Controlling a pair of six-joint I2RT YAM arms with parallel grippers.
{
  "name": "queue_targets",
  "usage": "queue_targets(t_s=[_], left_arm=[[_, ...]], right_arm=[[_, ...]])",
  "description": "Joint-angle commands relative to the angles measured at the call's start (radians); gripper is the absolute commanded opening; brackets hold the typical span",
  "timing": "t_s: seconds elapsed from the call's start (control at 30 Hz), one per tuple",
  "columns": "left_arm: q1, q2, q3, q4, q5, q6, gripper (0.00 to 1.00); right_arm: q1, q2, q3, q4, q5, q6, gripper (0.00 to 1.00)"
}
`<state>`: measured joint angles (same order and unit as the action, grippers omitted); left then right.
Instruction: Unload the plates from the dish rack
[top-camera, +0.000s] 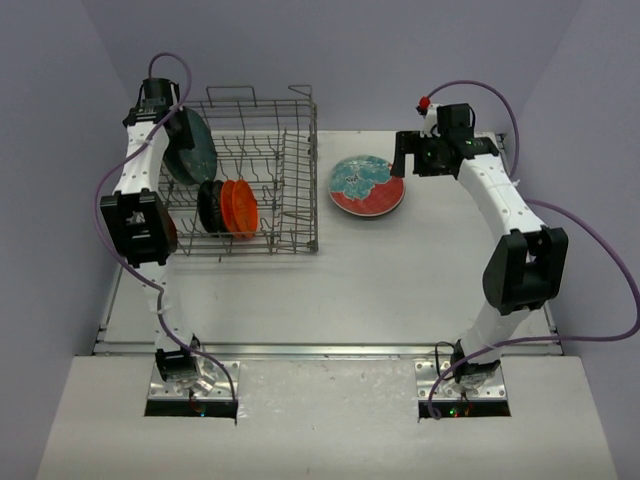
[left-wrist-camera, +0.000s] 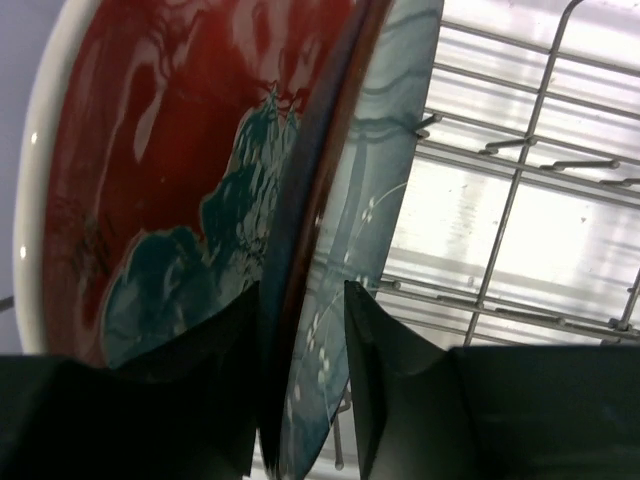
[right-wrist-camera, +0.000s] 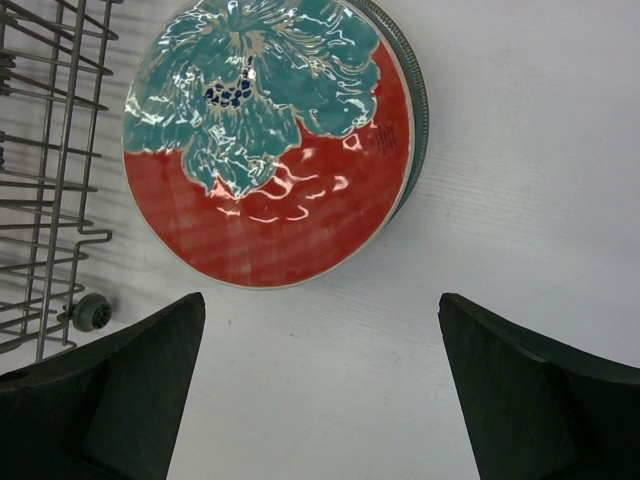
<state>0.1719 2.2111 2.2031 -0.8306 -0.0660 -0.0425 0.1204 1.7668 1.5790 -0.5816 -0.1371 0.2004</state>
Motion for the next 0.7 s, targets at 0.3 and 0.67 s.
queue_targets(t_s=[0.3, 0.67], left_arm=[[-0.065, -0.235, -0.089, 0.236, -0.085, 0.096, 0.00], [-0.234, -0.542, -0.169, 0.490, -0.264, 0.277, 0.00]], right_arm=[[0.001, -0.107, -0.053, 0.072, -0.096, 0.015, 0.99], [0.001, -0.177, -0.080, 0.123, -0.156, 0.009, 0.99]])
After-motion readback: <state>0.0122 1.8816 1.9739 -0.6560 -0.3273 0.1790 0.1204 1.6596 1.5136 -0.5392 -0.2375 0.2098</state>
